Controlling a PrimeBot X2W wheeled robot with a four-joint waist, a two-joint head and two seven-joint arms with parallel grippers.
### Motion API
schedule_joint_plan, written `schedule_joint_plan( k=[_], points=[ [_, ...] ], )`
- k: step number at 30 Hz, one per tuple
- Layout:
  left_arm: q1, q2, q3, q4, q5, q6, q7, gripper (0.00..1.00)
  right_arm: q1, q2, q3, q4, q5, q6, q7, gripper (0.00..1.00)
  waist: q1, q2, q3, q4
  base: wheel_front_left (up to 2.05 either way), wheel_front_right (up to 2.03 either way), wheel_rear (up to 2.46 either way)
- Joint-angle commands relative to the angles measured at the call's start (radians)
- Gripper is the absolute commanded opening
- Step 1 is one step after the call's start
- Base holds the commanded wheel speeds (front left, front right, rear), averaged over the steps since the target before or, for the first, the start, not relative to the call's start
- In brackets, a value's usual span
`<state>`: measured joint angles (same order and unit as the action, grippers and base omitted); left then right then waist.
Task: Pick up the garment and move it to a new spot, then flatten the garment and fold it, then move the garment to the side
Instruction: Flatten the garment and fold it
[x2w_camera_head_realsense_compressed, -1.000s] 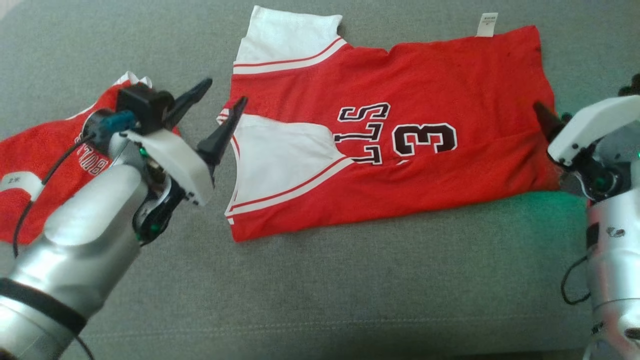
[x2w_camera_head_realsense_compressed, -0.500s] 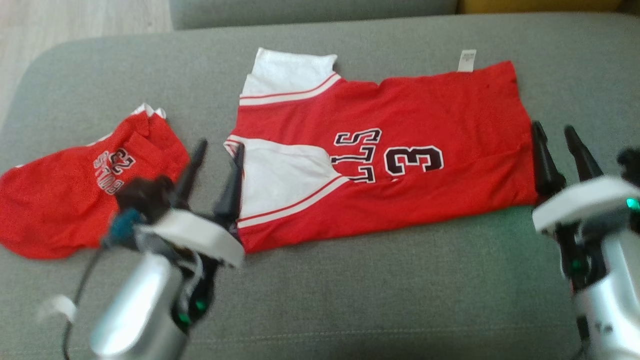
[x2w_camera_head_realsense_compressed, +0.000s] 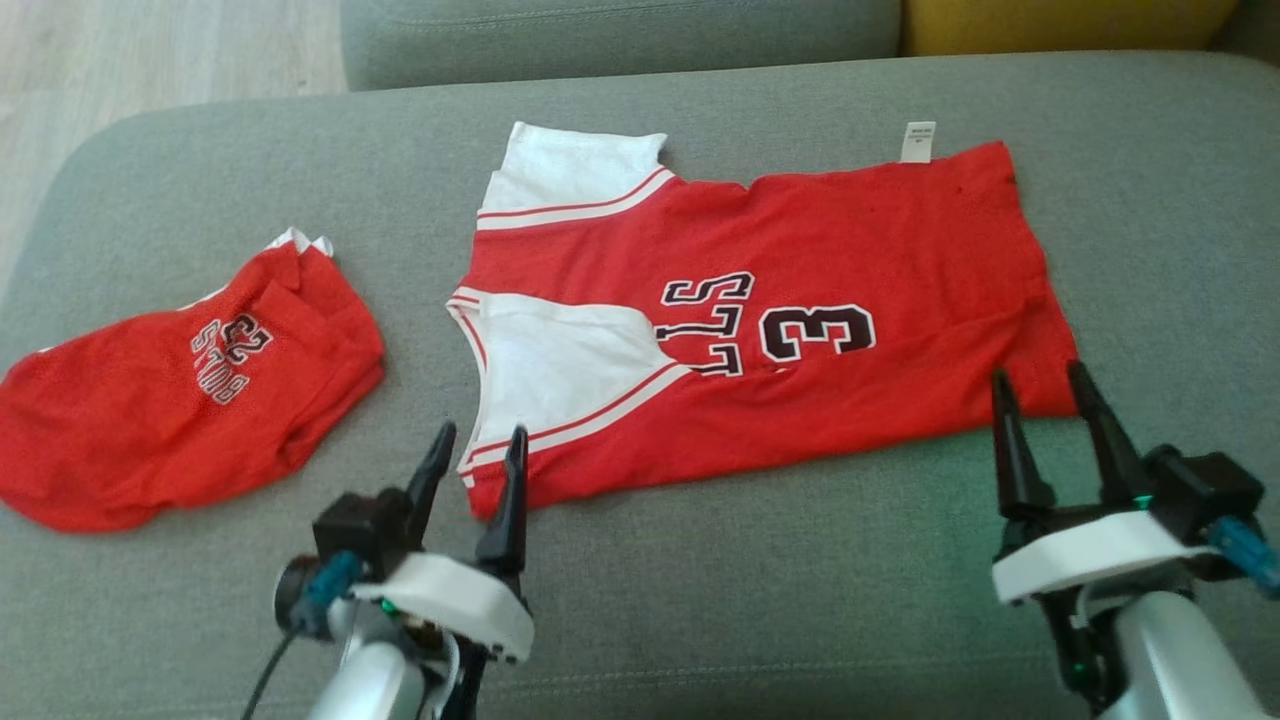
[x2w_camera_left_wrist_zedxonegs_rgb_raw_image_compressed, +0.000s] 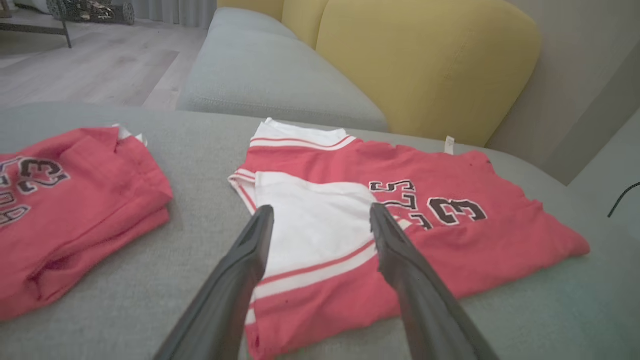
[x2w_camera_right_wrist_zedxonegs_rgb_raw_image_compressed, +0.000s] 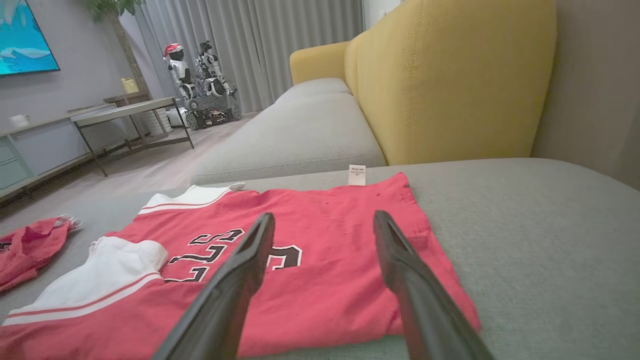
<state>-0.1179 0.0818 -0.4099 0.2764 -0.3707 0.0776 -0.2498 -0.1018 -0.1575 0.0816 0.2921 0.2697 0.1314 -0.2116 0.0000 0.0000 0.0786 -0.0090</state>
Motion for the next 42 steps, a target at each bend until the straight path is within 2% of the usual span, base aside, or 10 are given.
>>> schedule_joint_plan(
  k=[1, 6, 16, 21, 22, 23, 24, 32, 39, 42],
  points=[
    [-0.017, -0.007, 0.051, -0.015, 0.023, -0.006, -0.012, 1.0, -0.014, 0.014, 0.015, -0.04, -0.012, -0.001, -0.016, 1.0, 0.0, 0.0, 0.003, -0.01, 0.0, 0.0, 0.0],
    [-0.018, -0.022, 0.063, 0.086, 0.071, -0.006, -0.012, 1.0, -0.007, 0.051, -0.004, -0.048, -0.015, -0.001, -0.023, 1.0, 0.0, 0.0, 0.009, -0.033, 0.0, 0.0, 0.0],
    [-0.135, -0.027, 0.128, 0.4, 0.094, 0.085, -0.012, 1.0, -0.017, 0.073, 0.002, -0.083, 0.007, -0.001, -0.023, 1.0, 0.0, 0.0, 0.037, -0.098, 0.0, 0.0, 0.0],
    [-0.162, -0.028, 0.097, 0.492, 0.093, 0.043, -0.012, 1.0, -0.016, 0.076, -0.007, -0.087, 0.01, -0.001, -0.018, 1.0, 0.0, 0.0, 0.04, -0.108, 0.0, 0.0, 0.0],
    [-0.168, -0.029, 0.089, 0.506, 0.091, 0.031, -0.012, 0.55, -0.016, 0.076, -0.01, -0.085, 0.008, -0.001, -0.016, 1.0, 0.0, 0.0, 0.041, -0.108, 0.0, 0.0, 0.0],
    [-0.168, -0.029, 0.089, 0.506, 0.091, 0.031, -0.012, 0.55, -0.016, 0.076, -0.01, -0.085, 0.008, -0.001, -0.016, 1.0, 0.0, 0.0, 0.041, -0.108, 0.0, 0.0, 0.0],
    [-0.174, -0.029, 0.082, 0.516, 0.089, 0.019, -0.012, 0.0, -0.017, 0.076, -0.014, -0.083, 0.005, -0.001, -0.014, 1.0, 0.0, 0.0, 0.042, -0.107, 0.0, 0.0, 0.0],
    [-0.191, -0.03, 0.089, 0.418, 0.089, -0.001, -0.012, 0.0, -0.077, 0.089, -0.122, 0.039, -0.03, -0.001, 0.067, 1.0, 0.0, 0.0, 0.057, -0.074, 0.0, 0.0, 0.0],
    [-0.167, -0.024, 0.093, 0.266, 0.145, -0.012, -0.012, 0.0, -0.223, 0.102, -0.283, 0.235, -0.004, -0.001, 0.159, 1.0, 0.0, 0.0, 0.085, -0.023, 0.0, 0.0, 0.0],
    [-0.165, -0.024, 0.087, 0.229, 0.16, -0.025, -0.012, 0.0, -0.307, 0.103, -0.365, 0.358, -0.065, -0.001, 0.192, 1.0, 0.0, 0.0, 0.11, 0.0, 0.0, 0.0, 0.0]
  ],
)
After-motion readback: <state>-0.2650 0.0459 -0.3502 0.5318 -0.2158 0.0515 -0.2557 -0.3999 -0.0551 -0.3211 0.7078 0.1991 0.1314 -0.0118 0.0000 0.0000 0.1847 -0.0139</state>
